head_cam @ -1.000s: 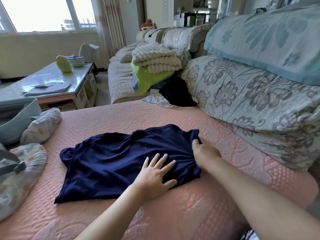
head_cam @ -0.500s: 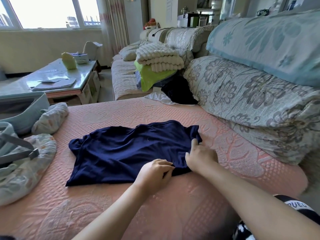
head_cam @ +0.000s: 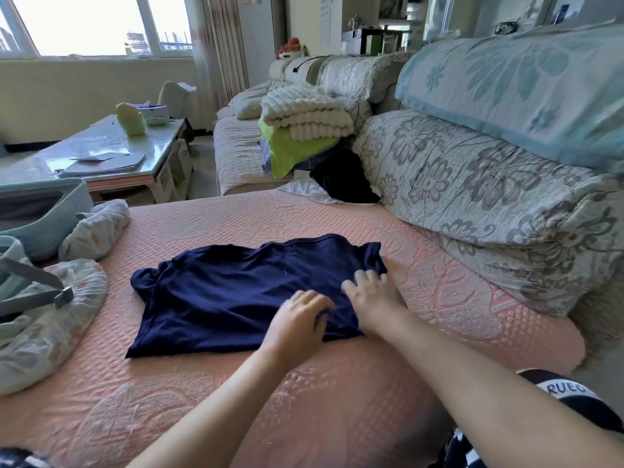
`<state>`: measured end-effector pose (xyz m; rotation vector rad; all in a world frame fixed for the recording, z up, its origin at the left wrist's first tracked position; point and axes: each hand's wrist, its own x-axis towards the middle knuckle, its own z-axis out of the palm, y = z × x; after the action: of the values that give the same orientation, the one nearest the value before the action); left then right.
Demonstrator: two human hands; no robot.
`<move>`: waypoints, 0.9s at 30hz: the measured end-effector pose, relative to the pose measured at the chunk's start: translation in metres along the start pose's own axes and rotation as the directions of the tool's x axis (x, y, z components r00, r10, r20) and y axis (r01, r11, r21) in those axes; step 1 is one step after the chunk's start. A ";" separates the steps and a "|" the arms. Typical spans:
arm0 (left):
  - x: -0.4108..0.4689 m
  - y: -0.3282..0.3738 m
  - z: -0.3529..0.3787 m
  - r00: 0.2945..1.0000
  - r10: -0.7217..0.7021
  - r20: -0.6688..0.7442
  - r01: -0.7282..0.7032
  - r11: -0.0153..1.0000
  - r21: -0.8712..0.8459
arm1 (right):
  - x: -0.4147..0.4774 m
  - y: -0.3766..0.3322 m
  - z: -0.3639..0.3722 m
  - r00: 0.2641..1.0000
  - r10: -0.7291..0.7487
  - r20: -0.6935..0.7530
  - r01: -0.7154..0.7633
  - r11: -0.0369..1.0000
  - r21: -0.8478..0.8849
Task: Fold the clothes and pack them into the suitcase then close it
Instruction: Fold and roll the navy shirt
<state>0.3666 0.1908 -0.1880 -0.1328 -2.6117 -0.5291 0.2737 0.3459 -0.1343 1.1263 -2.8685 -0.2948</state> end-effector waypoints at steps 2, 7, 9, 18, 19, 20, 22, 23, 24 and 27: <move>-0.006 -0.016 -0.012 0.977 -0.180 0.110 0.159 0.971 0.180 | 0.004 -0.022 -0.001 0.996 -0.068 0.064 0.062 0.994 0.089; -0.041 -0.054 -0.047 0.914 -0.254 0.317 0.253 0.966 0.048 | 0.019 -0.058 -0.013 0.982 -0.055 0.179 0.050 0.998 0.033; -0.056 -0.078 -0.069 0.943 -0.291 0.162 0.281 0.956 0.080 | 0.027 -0.072 -0.017 0.987 -0.108 0.120 0.102 0.993 0.057; -0.096 -0.138 -0.141 0.539 -0.825 -0.172 0.810 0.452 0.372 | 0.046 -0.174 -0.023 0.923 -0.372 0.096 0.337 0.904 0.265; -0.098 -0.140 -0.143 0.551 -0.816 -0.178 0.820 0.489 0.299 | 0.047 -0.182 -0.023 0.917 -0.386 0.105 0.348 0.900 0.262; -0.100 -0.140 -0.144 0.565 -0.800 -0.201 0.823 0.530 0.205 | 0.048 -0.189 -0.022 0.912 -0.395 0.113 0.358 0.899 0.252; -0.103 -0.141 -0.147 0.566 -0.780 -0.267 0.813 0.581 0.028 | 0.050 -0.198 -0.019 0.910 -0.398 0.118 0.367 0.903 0.224; -0.105 -0.142 -0.149 0.543 -0.789 -0.288 0.813 0.579 -0.055 | 0.050 -0.200 -0.018 0.911 -0.397 0.109 0.368 0.904 0.218; -0.106 -0.142 -0.151 0.514 -0.811 -0.279 0.823 0.558 -0.107 | 0.052 -0.200 -0.017 0.912 -0.398 0.093 0.372 0.902 0.220; -0.112 -0.144 -0.155 0.505 -0.848 -0.162 0.853 0.519 -0.054 | 0.052 -0.196 -0.015 0.905 -0.423 0.048 0.404 0.888 0.218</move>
<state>0.5054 -0.0023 -0.1632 1.2498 -2.3396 -0.7611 0.3679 0.1676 -0.1586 1.8150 -2.7551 -0.0657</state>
